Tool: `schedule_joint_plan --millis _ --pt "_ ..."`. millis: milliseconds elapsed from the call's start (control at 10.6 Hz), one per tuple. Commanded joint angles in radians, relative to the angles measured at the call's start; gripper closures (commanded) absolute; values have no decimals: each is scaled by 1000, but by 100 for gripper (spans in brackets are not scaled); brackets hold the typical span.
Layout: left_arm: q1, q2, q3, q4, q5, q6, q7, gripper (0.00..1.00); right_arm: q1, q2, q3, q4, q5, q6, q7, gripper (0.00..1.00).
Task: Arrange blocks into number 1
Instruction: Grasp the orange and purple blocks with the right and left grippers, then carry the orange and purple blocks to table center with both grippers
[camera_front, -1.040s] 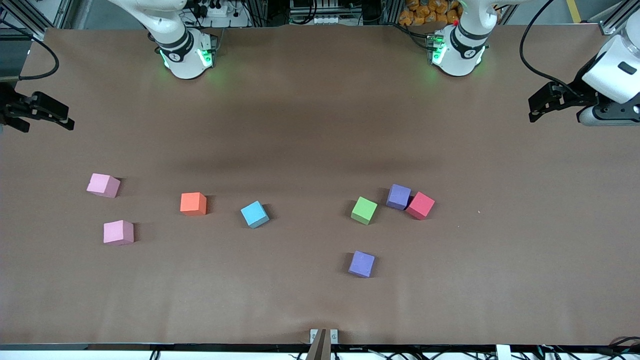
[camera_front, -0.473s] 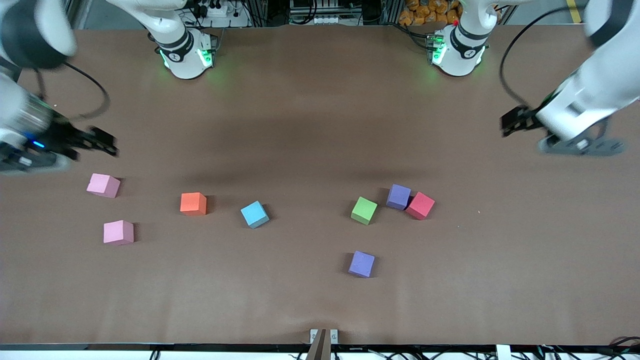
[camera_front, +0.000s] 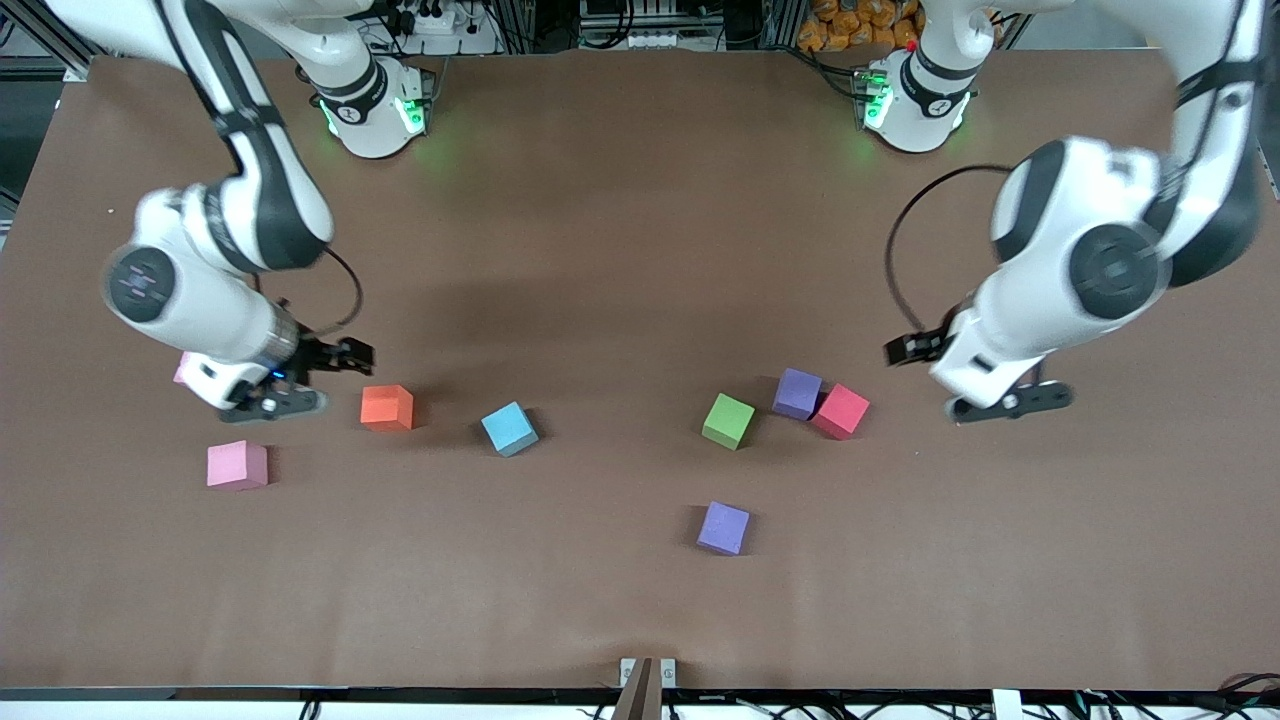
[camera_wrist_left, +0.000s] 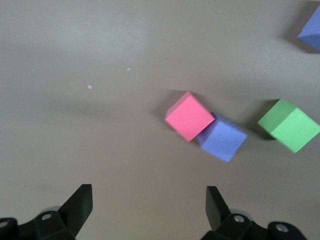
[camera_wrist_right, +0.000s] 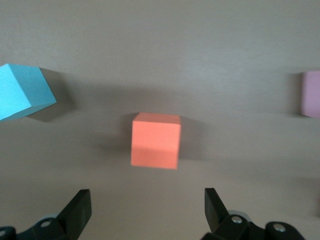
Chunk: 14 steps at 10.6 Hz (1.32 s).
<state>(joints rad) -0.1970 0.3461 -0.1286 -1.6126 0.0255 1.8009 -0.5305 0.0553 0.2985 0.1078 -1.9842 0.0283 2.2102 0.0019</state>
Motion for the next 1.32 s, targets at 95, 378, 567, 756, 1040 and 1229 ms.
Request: schedule_joint_plan --millis 95,378,567,756,1040,1229 --pt "-80 95 3 16 -6 130 -410 0 29 108 -10 15 -2 109 44 0" --pt "-125 155 1 5 45 199 -719 0 14 157 -16 18 -85 158 44 0" --pt "-145 149 1 -67 45 286 -830 0 11 188 -19 19 -88 199 44 0" --pt "-154 143 3 -133 47 372 -919 0 9 232 -19 22 -87 233 52 4" --pt "-165 119 1 -275 60 547 -982 0 26 211 -14 27 -85 206 75 100" --pt "-165 110 3 -349 63 638 -1002 0 76 122 4 60 -74 17 171 100"
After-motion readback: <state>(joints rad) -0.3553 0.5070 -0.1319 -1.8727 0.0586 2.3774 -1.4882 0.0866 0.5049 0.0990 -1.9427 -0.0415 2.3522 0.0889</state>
